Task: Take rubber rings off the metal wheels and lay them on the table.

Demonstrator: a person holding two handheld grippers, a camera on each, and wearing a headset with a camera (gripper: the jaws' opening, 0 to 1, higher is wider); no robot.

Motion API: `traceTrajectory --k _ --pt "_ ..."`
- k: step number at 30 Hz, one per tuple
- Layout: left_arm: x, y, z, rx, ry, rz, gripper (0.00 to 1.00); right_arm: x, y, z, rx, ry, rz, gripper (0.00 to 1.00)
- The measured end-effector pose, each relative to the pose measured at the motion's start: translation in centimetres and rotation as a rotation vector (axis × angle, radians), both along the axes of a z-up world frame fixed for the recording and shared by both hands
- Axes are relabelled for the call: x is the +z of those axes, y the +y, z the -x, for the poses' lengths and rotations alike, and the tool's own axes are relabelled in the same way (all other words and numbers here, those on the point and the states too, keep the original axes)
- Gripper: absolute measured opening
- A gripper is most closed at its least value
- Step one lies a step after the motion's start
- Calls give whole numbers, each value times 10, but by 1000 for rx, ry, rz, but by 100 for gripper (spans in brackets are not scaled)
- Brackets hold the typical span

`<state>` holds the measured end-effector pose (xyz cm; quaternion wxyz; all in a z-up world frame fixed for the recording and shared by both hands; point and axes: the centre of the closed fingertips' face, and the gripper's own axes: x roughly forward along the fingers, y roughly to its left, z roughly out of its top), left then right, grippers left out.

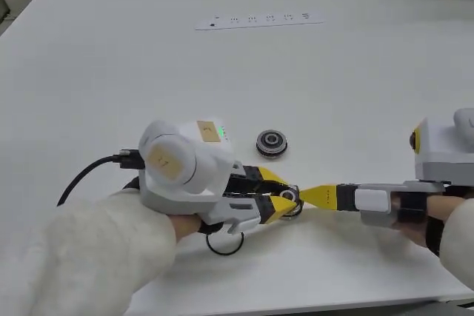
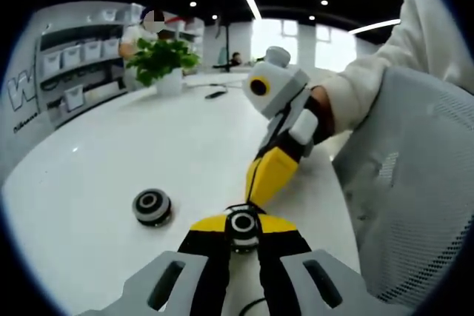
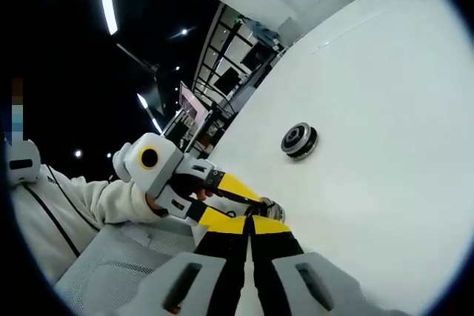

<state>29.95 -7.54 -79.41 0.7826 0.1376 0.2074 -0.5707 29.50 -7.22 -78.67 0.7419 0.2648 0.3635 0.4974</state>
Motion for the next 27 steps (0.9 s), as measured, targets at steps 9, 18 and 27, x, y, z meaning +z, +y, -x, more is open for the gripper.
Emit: traceTrajectory --k 9,18,27 --pt "0 -1 0 0 -1 2 14 6 4 3 21 -2 -33 0" --pt "0 0 0 1 -2 8 14 7 6 3 26 -13 -31 0" --pt "1 -1 1 12 -2 6 15 4 4 2 32 -45 9 0"
